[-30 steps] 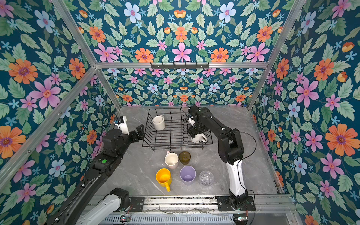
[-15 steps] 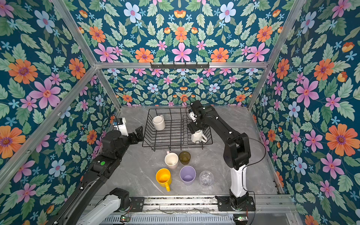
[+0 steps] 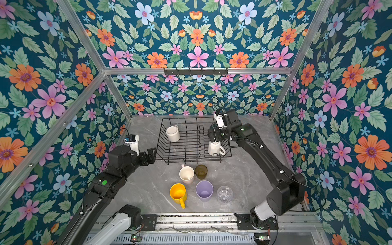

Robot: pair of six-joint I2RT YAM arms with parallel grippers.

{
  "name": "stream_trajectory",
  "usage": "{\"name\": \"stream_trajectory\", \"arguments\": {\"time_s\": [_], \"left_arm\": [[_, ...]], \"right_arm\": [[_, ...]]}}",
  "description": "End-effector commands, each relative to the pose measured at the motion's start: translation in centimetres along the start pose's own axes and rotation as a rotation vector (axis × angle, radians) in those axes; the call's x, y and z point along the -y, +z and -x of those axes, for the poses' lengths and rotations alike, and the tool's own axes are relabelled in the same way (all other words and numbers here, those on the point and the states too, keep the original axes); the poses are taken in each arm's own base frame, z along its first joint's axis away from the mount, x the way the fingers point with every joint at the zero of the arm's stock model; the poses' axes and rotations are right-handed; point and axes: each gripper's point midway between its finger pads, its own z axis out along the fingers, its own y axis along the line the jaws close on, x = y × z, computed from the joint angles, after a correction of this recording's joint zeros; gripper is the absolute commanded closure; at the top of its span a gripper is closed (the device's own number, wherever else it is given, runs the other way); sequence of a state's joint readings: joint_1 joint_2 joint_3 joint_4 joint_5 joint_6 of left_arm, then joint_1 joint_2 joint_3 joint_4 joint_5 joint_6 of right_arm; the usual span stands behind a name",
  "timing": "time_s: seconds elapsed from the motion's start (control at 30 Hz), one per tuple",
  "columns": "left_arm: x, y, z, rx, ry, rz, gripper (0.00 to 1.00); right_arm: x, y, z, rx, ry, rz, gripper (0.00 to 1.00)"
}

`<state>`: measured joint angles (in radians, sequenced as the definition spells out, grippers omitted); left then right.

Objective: Load cups into a dish rack
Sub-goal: Pick up the cup from the bottom-center of the table.

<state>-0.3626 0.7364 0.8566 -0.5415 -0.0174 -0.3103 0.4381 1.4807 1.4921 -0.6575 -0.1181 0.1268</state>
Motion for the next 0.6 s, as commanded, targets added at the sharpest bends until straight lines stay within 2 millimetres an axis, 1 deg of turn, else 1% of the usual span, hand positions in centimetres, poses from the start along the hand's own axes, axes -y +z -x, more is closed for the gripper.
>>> {"name": "stream_trajectory", "arguments": {"time_s": [0.0, 0.13, 0.3, 0.43, 0.57], "left_arm": [[1.0, -0.2, -2.4, -0.117, -0.024, -0.066, 0.06], [2.2, -0.1, -4.3, -0.212, -0.07, -0.131, 0.1], [2.7, 0.8, -7.8, -0.355, -0.141, -0.163, 0.18], [3.5, 0.9, -9.3, -0.399, -0.183, -0.196, 0.23], [4.6, 0.6, -11.2, -0.451, -0.168, -0.206, 0.27]], "right_arm": [[-0.9, -0.5, 1.3, 0.081, 0.042, 0.055, 0.05], [-0.7, -0.3, 0.8, 0.088, 0.051, 0.055, 0.04], [-0.6, -0.2, 0.5, 0.094, 0.059, 0.061, 0.04], [-0.3, -0.1, 0.1, 0.091, 0.068, 0.059, 0.02], [-0.1, -0.1, -0.2, 0.099, 0.076, 0.058, 0.01]]}}
